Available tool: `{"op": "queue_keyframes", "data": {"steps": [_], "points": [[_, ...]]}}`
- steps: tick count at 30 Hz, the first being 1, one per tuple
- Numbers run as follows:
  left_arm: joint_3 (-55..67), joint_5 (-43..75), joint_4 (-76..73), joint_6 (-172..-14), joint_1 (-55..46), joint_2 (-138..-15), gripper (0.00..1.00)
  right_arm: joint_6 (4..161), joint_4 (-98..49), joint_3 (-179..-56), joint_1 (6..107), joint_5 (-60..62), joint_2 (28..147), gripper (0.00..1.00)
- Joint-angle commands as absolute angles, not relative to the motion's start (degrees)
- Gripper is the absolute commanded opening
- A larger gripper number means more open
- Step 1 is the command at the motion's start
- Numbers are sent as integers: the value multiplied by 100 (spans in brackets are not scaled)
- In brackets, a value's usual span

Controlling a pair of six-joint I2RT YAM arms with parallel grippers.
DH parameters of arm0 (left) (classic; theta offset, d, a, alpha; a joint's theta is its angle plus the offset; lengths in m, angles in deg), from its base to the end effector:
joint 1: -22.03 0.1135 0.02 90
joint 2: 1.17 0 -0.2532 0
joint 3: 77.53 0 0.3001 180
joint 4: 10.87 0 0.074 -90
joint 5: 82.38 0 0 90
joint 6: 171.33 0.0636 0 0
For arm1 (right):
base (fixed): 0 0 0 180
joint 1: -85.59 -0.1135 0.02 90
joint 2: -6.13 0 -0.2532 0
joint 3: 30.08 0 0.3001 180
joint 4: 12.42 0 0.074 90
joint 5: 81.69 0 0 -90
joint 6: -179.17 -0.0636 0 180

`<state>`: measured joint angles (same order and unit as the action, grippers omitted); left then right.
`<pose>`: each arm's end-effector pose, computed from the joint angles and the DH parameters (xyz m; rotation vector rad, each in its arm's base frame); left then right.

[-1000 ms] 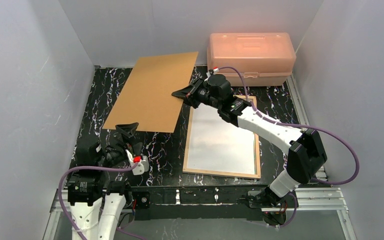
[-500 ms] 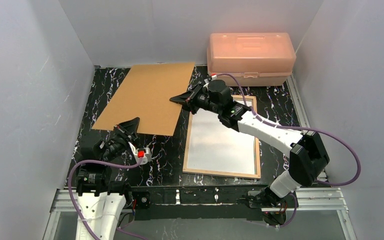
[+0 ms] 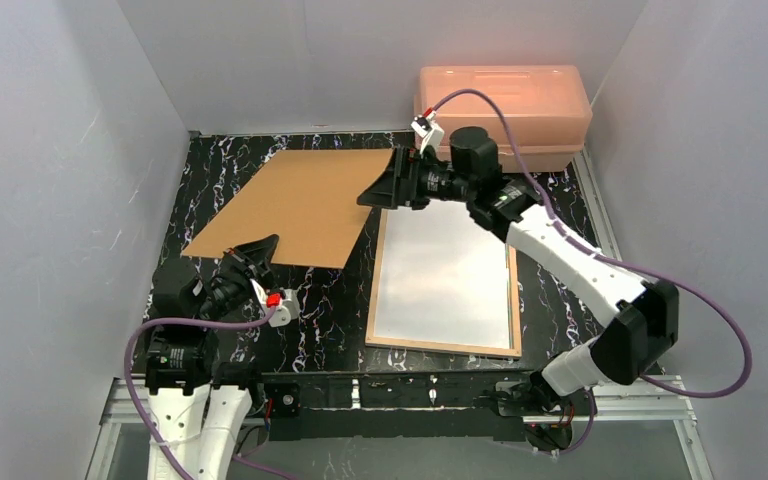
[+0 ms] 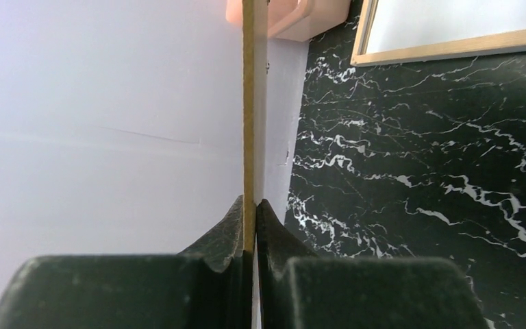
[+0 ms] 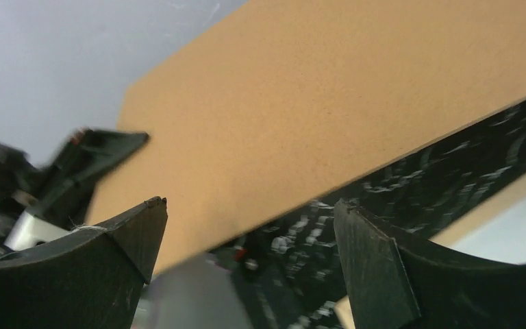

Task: Put the photo into the frame
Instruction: Turn over the photo frame item on the photo frame.

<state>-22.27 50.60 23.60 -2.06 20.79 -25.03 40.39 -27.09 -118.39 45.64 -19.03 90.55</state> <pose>0.1640 -0.0469 0.3658 1.4200 0.7963 0.4435 0.3055 0.2940 0.3615 -0.2439 1.9965 1.4839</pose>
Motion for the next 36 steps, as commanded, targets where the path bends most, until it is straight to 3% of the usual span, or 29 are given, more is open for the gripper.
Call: {"op": "queue_keyframes", "data": {"steps": [1, 9, 16, 23, 29, 36], "points": [[-1361, 5531, 2852, -250, 2089, -2640, 0, 8056, -4509, -12426, 4636, -2324, 8204, 99], [-21, 6213, 4327, -974, 2089, -3310, 0, 11019, -4107, -11346, 4625, -1930, 6832, 99], [845, 6660, 5670, -829, 2090, -3538, 0, 11961, -4647, -11941, 4494, -2750, 7211, 97], [1047, 6752, 5894, -827, 2091, -3571, 0, 12179, -4549, -11783, 4122, -2795, 7209, 91], [1175, 6860, 5878, -974, 2089, -3673, 0, 12081, -4177, -11539, 3933, -2661, 7209, 75], [1346, 6827, 5506, -1552, 2089, -3833, 0, 12013, -3954, -11419, 3445, -2020, 7349, 47]]}}
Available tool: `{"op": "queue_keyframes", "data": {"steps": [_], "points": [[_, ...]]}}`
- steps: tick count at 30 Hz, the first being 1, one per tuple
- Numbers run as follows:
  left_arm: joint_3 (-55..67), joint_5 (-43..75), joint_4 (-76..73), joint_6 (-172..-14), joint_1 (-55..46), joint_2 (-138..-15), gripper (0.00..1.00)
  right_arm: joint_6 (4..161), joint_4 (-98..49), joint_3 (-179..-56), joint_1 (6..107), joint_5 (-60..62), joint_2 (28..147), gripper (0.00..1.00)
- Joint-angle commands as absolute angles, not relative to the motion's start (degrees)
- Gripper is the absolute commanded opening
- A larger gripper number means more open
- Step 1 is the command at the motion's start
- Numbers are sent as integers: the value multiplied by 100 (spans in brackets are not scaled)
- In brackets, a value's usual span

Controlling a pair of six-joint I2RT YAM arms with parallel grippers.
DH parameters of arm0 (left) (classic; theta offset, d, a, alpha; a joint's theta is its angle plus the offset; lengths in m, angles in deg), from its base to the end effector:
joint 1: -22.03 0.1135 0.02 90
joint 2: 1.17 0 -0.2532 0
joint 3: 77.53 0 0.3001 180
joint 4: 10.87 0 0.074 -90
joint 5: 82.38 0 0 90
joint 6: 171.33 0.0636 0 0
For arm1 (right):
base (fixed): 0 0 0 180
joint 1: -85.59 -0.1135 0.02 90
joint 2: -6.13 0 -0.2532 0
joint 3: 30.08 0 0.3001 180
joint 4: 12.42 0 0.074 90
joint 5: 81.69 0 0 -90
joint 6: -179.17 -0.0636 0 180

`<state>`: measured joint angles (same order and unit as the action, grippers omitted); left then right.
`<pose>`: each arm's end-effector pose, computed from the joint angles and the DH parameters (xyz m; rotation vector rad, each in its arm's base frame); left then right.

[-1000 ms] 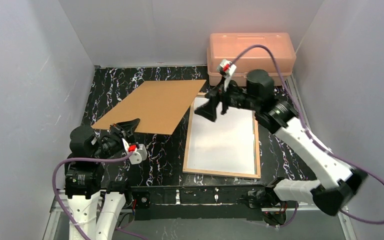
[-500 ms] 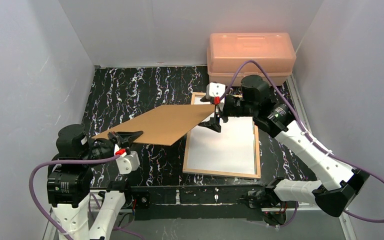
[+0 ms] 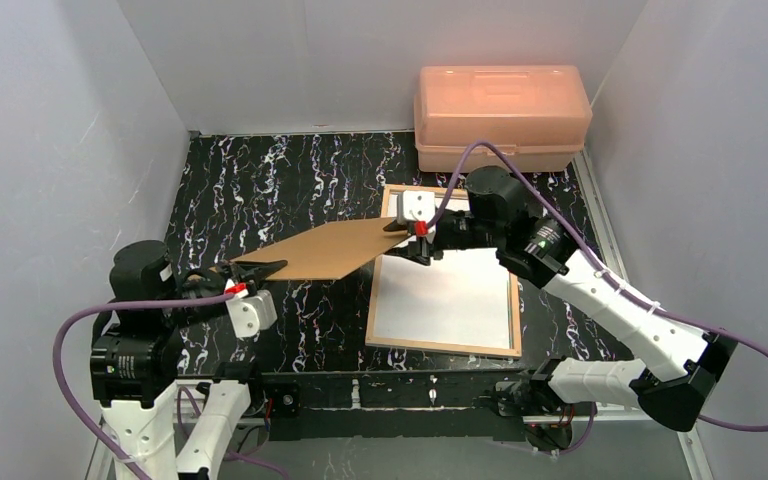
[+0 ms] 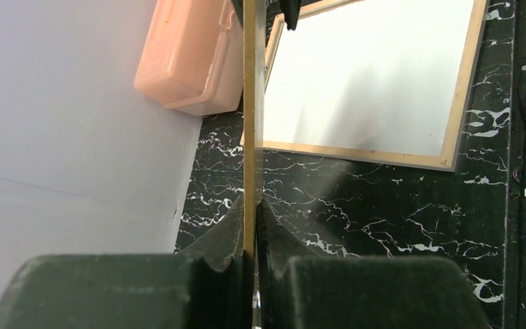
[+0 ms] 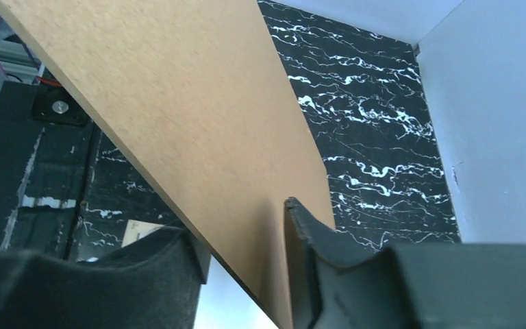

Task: Put the photo into the frame
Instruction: Turn over the photo frame item on the photo frame.

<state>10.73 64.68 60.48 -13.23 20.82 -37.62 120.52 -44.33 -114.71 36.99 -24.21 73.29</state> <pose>0.1031 -0.0556 0.4635 1.4490 0.9900 -0.1055 0.1936 0.2713 0.4051 -1.4661 1.1163 0.7272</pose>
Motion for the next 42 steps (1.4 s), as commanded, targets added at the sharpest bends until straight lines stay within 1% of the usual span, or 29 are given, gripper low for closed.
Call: {"op": "queue_keyframes", "data": {"steps": [1, 4, 5, 7, 8, 10, 11, 13, 14, 17, 20, 22, 24, 26, 28, 30, 33, 39, 42], "points": [[1346, 6833, 5453, -1614, 2089, -3848, 0, 11989, -3874, -11401, 3388, -1923, 7354, 39], [1346, 6797, 5261, -1787, 2089, -3885, 0, 11853, -3599, -11372, 3301, -1766, 7290, 12], [1339, 6742, 5121, -1879, 2089, -3907, 0, 11793, -3490, -11357, 3299, -1737, 7254, 1], [1302, 6578, 4723, -2264, 2089, -3935, 0, 11579, -3325, -11347, 3296, -1668, 7190, 1], [1268, 6416, 4451, -2516, 2091, -3949, 6, 11402, -3278, -11366, 3294, -1641, 7173, 1], [1176, 6138, 3848, -3139, 2089, -3973, 54, 11188, -3306, -11459, 3298, -1605, 7189, 1], [1098, 5946, 3484, -3477, 2089, -3976, 69, 11048, -3317, -11517, 3302, -1568, 7206, 1], [917, 5552, 2694, -4168, 2089, -3961, 92, 10695, -3272, -11615, 3309, -1402, 7245, 1], [822, 5377, 2385, -4516, 2089, -3965, 98, 10505, -3260, -11673, 3307, -1318, 7284, 1], [830, 4764, 1638, -5235, 2089, -4095, 98, 9951, -3251, -11870, 3305, -967, 7392, 1], [992, 3769, 1061, -5854, 2093, -4335, 98, 9260, -3435, -12255, 3371, -343, 7511, 1], [1184, 3092, 1038, -6109, 2089, -4560, 99, 8641, -3630, -12546, 3546, 30, 7584, 1], [1373, 2652, 1379, -6240, 2089, -4807, 98, 7852, -4105, -12942, 3902, 68, 7750, 1], [1449, 2671, 1836, -6313, 2093, -5018, 99, 7173, -4685, -13338, 4571, -670, 8024, 1], [1502, 2976, 2516, -6277, 2097, -5231, 98, 6583, -5070, -13426, 5171, -1354, 8179, 1], [1582, 3279, 3235, -6250, 2100, -5489, 98, 6123, -5257, -13233, 5606, -1829, 8168, 1], [1363, 3684, 3734, -6333, 2098, -5680, 98, 5701, -5370, -12795, 6105, -2405, 7982, 1], [605, 4314, 3763, -6217, 2098, -5778, 98, 4921, -5367, -11717, 6958, -3122, 7316, 1], [280, 4490, 3776, -5976, 2097, -5776, 98, 4806, -5619, -11422, 7351, -3461, 7177, 1]]}}
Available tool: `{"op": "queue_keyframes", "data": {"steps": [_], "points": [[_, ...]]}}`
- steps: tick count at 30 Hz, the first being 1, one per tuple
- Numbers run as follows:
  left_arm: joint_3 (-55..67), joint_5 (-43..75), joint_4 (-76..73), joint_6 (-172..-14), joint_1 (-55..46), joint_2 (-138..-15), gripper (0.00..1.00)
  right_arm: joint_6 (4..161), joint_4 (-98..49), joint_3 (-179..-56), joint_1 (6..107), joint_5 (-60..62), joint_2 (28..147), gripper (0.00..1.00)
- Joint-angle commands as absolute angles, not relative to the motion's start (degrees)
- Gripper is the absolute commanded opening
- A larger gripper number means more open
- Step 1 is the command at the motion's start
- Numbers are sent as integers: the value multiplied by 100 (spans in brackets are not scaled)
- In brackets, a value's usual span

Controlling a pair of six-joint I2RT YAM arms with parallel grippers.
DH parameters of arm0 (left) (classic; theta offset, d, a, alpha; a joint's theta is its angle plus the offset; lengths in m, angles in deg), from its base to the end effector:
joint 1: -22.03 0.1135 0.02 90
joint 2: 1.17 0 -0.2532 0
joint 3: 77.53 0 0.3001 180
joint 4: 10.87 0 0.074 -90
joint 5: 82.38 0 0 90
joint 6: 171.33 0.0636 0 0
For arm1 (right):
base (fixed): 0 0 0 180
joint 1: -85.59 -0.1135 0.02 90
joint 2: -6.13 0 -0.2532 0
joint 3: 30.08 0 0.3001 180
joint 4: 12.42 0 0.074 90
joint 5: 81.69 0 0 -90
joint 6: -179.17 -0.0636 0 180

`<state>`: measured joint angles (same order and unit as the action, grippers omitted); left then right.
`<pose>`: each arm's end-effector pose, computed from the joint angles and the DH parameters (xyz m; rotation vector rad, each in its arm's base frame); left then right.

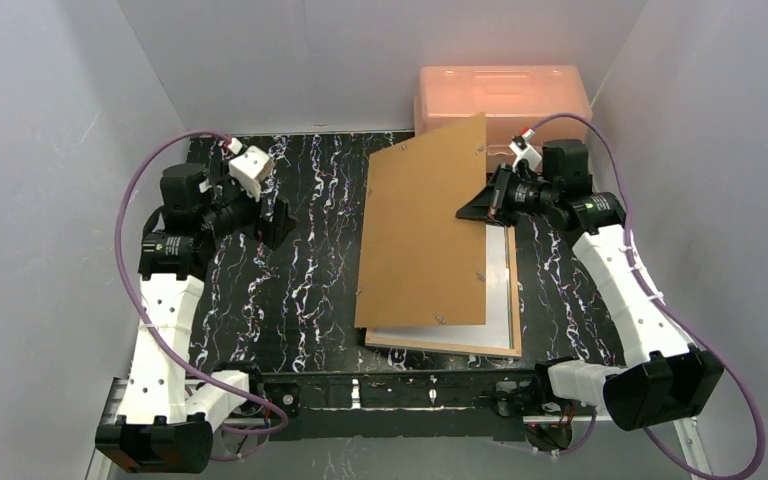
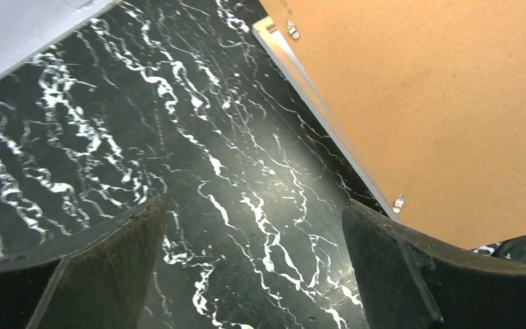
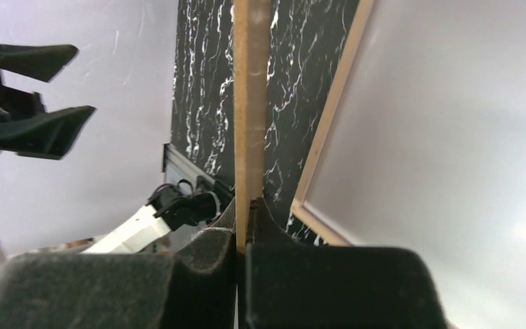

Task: Put the photo into the frame
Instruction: Turn over the photo frame item on the photo frame.

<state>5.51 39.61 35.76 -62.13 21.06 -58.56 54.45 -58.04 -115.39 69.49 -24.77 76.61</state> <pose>0.2729 -0.0383 0.4109 0.6853 1.7637 -0.3232 0.3121 0.1262 0.3638 -0.0104 2.2199 1.1209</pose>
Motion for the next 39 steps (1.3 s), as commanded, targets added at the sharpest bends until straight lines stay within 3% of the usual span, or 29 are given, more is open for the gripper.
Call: {"op": "queue_keyframes", "data": {"steps": [1, 11, 39], "points": [[172, 4585, 3795, -5865, 2096, -5751, 98, 4867, -5752, -11367, 7420, -3480, 7159, 1], [-416, 4927, 4142, -5081, 2095, -5566, 98, 5327, -5531, -10710, 7805, -3692, 7344, 1], [-421, 4935, 4504, -4714, 2089, -5494, 97, 6684, -6154, -10965, 8289, -3439, 8233, 1]]}}
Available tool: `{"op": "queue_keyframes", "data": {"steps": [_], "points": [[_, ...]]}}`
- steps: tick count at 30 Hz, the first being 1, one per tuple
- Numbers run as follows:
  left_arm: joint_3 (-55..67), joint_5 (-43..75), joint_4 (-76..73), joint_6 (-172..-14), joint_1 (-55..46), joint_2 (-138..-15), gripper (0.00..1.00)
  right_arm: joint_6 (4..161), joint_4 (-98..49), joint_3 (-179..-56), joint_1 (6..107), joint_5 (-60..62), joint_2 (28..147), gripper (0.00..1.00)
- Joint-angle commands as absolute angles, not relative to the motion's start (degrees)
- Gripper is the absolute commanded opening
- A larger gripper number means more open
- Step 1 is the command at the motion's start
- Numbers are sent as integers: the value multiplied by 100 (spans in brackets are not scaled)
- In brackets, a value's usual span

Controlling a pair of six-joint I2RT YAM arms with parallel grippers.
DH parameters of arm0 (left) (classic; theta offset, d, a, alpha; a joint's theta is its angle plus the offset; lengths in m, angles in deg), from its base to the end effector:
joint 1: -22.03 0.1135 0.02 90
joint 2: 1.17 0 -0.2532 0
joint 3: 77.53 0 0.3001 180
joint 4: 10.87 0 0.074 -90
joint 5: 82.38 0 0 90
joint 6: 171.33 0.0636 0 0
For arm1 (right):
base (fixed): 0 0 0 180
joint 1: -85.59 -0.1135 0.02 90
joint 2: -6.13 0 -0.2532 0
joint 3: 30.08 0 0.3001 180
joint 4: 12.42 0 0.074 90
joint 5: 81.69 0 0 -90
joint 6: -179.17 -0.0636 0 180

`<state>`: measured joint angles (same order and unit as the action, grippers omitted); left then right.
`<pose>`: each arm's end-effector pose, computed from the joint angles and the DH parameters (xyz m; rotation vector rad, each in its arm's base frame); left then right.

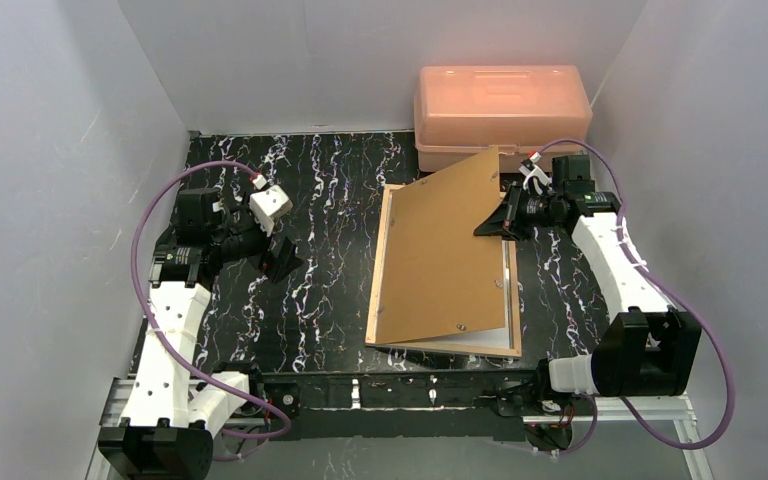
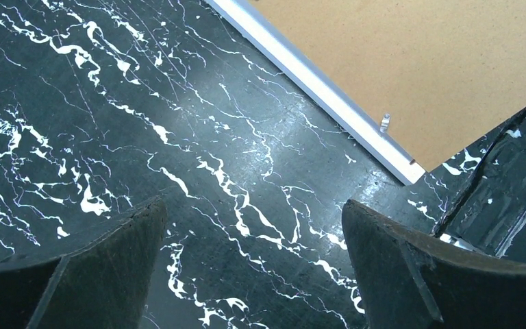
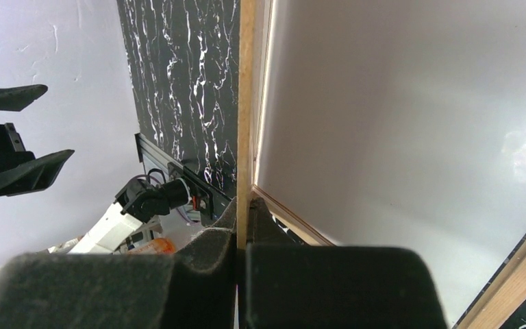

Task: Put the photo into the frame
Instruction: Turn over the photo frame item on the photo frame.

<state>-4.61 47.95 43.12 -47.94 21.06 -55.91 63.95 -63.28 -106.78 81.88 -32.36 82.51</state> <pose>0.2575 -0.0455 0.3422 0.9613 1.8217 -0.4247 0.3348 0.0632 0.2669 0.1364 2.4525 1.0919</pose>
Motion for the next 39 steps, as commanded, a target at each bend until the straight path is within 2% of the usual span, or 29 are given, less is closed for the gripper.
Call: {"op": "queue_keyframes", "data": {"steps": [1, 39], "points": [[-413, 4936, 4505, -4714, 2100, -5500, 97, 6685, -6135, -10966, 8306, -3437, 8245, 1], [-470, 4972, 4584, -4732, 2093, -5573, 93, 6086, -4986, -10332, 8409, -3693, 8574, 1]]}}
